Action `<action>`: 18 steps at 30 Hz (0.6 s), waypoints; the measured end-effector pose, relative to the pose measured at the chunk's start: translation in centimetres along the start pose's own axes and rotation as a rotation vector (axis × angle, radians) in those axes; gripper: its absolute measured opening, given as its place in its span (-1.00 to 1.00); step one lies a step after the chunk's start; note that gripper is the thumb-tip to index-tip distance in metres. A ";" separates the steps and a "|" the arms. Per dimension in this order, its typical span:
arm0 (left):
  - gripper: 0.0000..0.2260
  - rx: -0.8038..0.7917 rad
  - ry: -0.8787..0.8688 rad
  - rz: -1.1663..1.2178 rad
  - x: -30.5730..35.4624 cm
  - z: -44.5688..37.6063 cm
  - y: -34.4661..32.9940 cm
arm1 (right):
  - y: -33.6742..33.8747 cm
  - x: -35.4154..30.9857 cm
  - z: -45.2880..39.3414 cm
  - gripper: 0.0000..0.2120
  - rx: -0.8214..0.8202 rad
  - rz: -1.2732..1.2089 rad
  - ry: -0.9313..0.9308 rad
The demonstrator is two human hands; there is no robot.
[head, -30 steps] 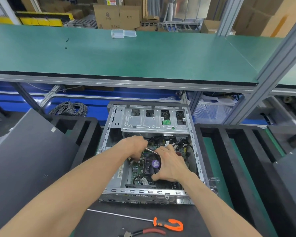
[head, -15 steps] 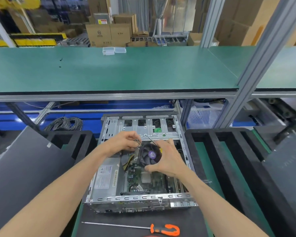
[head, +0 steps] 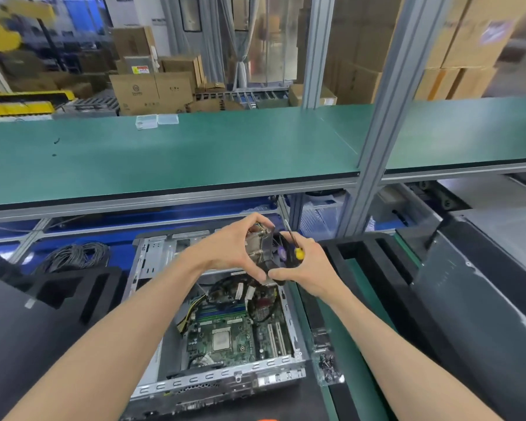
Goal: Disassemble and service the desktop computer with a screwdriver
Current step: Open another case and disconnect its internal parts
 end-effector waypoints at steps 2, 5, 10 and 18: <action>-0.17 0.015 -0.014 -0.040 1.4 -1.7 -0.8 | 2.0 0.9 0.3 -0.31 0.014 -0.009 -0.016; -0.17 0.025 -0.027 -0.081 3.3 -4.3 -2.5 | 4.8 2.5 0.7 -0.37 0.035 -0.044 -0.031; -0.19 0.033 -0.028 -0.138 5.7 -8.6 -5.8 | 9.3 6.5 1.4 -0.24 0.102 -0.020 -0.101; -0.15 -0.034 0.076 -0.251 5.3 -14.5 -13.3 | 13.3 14.7 2.9 -0.27 0.176 -0.052 -0.317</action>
Point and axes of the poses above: each hand's wrist, its own z-axis away from the middle knuckle, its own y-axis out of the back of the hand, x = y × z, the point moved 10 cm from there along -z, towards the middle knuckle, and after that the axes turned 10 degrees about -z, right-handed, at the moved point
